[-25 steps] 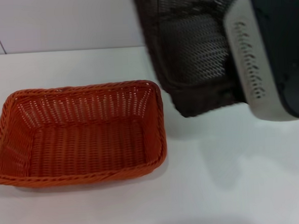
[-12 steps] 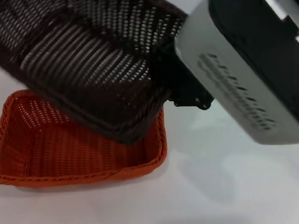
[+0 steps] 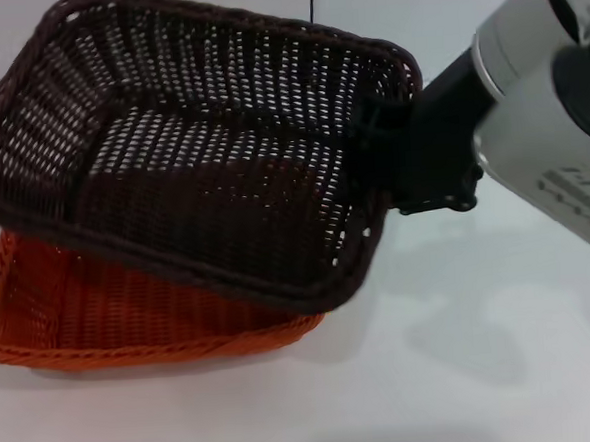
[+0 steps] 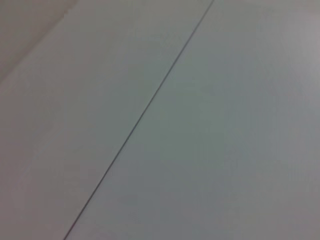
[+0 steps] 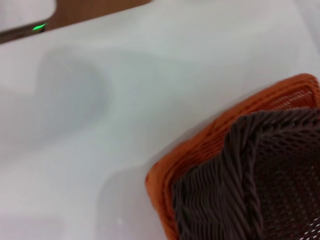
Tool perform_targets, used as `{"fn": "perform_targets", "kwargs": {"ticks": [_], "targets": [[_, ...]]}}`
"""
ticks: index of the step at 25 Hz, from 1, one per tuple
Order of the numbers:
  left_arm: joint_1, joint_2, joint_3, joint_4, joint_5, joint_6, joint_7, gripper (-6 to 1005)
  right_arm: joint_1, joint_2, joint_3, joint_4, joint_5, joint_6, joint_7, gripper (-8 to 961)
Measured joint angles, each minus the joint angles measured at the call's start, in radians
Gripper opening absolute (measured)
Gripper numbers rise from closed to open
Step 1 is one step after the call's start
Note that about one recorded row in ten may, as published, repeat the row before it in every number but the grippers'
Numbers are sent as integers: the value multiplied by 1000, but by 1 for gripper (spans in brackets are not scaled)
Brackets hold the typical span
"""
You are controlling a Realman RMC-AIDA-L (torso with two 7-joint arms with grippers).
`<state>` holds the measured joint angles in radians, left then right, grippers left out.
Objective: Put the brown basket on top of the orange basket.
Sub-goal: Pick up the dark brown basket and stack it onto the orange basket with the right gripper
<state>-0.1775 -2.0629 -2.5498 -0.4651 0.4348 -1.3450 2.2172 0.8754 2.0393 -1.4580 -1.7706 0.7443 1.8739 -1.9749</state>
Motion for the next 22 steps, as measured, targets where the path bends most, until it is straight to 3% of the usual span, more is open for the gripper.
{"fn": "perform_targets", "kwargs": {"ticks": [7, 16, 22], "targets": [[6, -2, -23, 51, -12, -88, -1, 603, 4, -13, 63, 118, -6, 0, -270, 139], [16, -4, -24, 130, -37, -191, -8, 603, 157, -46, 166, 389, -27, -2, -490, 138], [13, -4, -19, 140, -40, -218, -10, 603, 238, -49, 201, 501, -35, -16, -564, 139]]}}
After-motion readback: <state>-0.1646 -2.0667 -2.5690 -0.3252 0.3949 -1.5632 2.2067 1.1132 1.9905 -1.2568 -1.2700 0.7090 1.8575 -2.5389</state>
